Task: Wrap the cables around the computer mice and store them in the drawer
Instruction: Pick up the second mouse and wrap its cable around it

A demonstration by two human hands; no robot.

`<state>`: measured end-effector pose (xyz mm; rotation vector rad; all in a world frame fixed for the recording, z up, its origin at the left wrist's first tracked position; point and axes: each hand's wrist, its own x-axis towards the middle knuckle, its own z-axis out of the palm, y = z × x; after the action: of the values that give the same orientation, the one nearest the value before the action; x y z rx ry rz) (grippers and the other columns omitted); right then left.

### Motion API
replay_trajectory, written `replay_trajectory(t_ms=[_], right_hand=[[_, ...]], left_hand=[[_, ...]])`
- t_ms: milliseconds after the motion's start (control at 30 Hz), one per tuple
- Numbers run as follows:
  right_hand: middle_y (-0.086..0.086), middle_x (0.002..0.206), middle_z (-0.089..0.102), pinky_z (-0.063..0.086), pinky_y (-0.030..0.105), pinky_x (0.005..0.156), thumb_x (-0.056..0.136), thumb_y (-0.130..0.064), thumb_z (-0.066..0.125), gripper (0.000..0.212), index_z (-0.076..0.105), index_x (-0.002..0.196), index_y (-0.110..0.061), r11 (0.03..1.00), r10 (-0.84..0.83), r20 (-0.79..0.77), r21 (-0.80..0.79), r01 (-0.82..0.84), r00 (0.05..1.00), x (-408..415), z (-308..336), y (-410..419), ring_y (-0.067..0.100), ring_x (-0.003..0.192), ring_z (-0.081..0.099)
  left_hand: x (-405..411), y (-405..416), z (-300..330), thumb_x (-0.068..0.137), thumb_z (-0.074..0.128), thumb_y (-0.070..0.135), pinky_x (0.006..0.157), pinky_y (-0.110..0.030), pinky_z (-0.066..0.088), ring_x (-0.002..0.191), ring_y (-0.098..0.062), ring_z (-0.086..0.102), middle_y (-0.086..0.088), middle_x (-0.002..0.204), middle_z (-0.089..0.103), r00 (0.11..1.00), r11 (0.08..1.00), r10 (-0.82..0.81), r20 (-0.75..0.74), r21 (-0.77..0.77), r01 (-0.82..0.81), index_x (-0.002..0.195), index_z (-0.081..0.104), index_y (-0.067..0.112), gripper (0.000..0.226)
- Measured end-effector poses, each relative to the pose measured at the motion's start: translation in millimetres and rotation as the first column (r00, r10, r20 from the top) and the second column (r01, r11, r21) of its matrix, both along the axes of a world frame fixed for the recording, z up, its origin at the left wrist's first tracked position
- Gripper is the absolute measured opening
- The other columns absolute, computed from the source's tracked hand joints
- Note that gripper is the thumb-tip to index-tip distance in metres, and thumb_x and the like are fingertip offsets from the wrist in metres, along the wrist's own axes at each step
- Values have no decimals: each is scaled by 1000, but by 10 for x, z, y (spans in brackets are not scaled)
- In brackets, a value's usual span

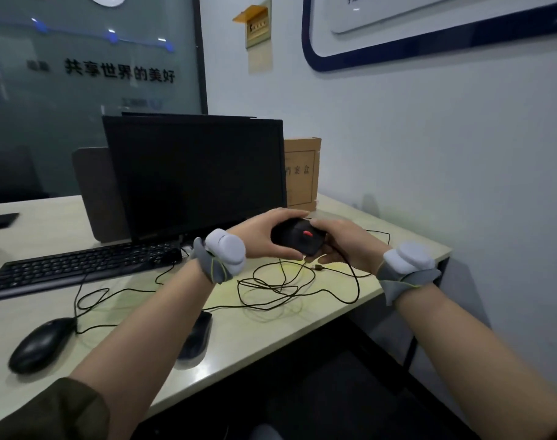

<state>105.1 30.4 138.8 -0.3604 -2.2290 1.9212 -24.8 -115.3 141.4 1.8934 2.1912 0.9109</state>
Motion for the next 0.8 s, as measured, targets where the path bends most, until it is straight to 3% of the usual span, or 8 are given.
replay_trajectory(t_ms=[67,167,267,333,433,567,700,800], right_hand=[[7,74,71,50,18,44,95,-42,40,38,59,106,-11,998,-23,-39,-67,21,999,18,21,73,18,57,69],[3,73,72,51,20,49,94,-50,36,44,61,105,-15,993,-114,-170,-45,108,979,36,30,161,15,55,66],[0,74,67,51,22,57,98,-36,37,32,55,107,-12,968,-208,-328,68,242,922,-11,-74,112,10,56,63],[-2,79,63,50,18,57,98,-27,39,28,54,116,-11,927,-228,-377,198,318,898,-75,-172,4,9,61,62],[-7,85,61,47,14,57,94,-36,45,34,53,126,-24,934,-151,-330,262,244,932,-153,-299,-202,9,66,62],[-1,86,61,47,14,53,87,-32,60,43,50,124,-12,966,-169,-346,125,224,923,-241,-394,-359,5,56,60],[2,75,67,51,20,58,93,-24,53,19,52,106,-10,970,-234,-421,-46,237,876,-238,-361,-357,8,54,60],[2,69,64,52,23,64,96,-23,46,15,56,98,-12,966,-194,-474,-247,82,859,-227,-303,-325,12,59,57]], left_hand=[[41,70,-22,71,72,46,89,-12,40,107,-3,50,8,123,50,995,996,77,-64,50,-74,134,40,31,72],[100,143,-63,75,69,44,76,-18,53,91,-5,61,7,107,59,947,958,157,280,188,-215,121,48,25,54],[192,236,-123,82,59,49,84,-41,57,88,-22,71,-5,103,66,604,893,6,797,267,-362,105,52,16,41],[264,320,-134,82,56,55,81,-38,56,85,-24,72,-9,99,71,389,855,-106,915,284,-435,104,57,13,47],[348,403,-129,77,55,62,73,-36,55,73,-23,69,-6,75,73,209,775,-205,956,289,-562,80,67,11,52],[341,458,-98,74,51,71,72,-37,48,78,-26,56,-12,83,58,243,695,-5,970,178,-697,78,59,9,62],[317,382,-80,88,39,55,60,-26,49,81,-19,59,-9,98,60,210,802,-235,949,312,-509,112,55,9,55],[312,309,-119,94,40,31,46,-22,40,52,-11,50,-8,79,51,204,841,-340,918,394,-371,105,51,4,31]])
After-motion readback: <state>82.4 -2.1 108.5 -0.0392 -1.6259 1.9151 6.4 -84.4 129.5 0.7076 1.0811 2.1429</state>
